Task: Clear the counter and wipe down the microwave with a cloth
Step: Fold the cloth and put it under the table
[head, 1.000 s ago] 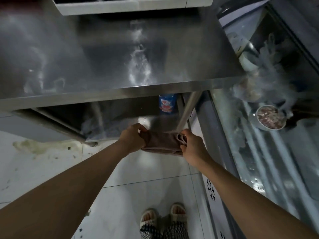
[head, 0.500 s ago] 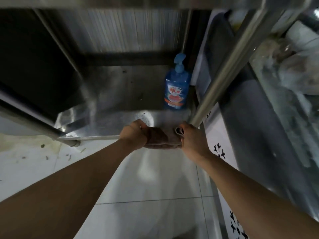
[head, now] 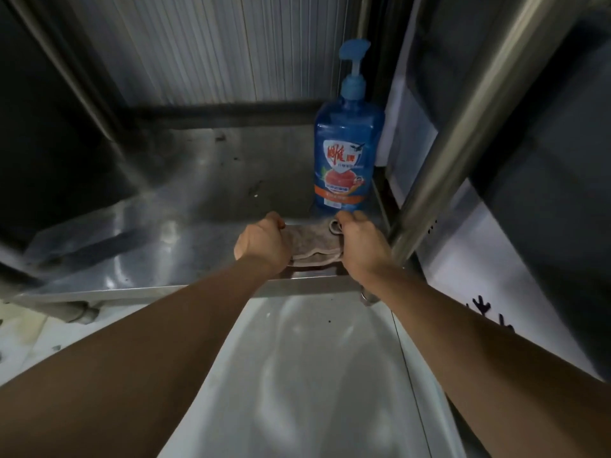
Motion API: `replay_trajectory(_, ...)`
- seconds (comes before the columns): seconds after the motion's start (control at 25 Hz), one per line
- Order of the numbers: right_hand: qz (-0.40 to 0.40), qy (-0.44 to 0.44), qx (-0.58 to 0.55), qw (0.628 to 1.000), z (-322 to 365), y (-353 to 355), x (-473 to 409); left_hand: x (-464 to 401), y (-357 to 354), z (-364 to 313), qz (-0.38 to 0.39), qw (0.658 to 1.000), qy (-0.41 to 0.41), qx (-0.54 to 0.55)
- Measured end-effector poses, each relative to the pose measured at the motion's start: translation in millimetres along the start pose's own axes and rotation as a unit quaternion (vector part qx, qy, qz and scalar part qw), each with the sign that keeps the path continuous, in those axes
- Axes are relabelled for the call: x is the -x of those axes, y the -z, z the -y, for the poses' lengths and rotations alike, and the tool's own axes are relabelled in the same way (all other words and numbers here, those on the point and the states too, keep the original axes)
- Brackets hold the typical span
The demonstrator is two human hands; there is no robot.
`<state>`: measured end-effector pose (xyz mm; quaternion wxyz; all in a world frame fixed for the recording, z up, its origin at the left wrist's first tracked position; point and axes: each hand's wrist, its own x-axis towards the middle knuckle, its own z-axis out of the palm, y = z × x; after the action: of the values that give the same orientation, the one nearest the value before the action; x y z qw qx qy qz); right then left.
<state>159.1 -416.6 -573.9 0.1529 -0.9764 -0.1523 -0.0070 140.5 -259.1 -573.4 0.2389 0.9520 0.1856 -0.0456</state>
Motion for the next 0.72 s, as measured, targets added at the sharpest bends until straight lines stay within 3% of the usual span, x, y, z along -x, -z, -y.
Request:
replay_trajectory(0.2, -0.009, -0.004, 0.013, 1.0, -18.3, -32.0, -16.5, -20.6, -33.1, -1.7, -0.017, 0.999, -0.03, -0.042)
replay_trajectory(0.4, 0.034, -0.022, 0.072, 0.997, -28.6, -53.3, -17.2, -24.6, -43.1, 4.1, 0.027, 0.994, -0.008, -0.103)
replay_trajectory(0.56, 0.043, -0.027, 0.105, 0.993, -22.7, -43.6, -9.8, -16.7, -25.3, 6.9, 0.051, 0.983, -0.024, -0.174)
replay_trajectory(0.72, 0.095, 0.009, 0.117, 0.989, -1.9, -6.2, 14.4, 9.7, 13.6, -3.9, 0.087, 0.98, -0.017, -0.177)
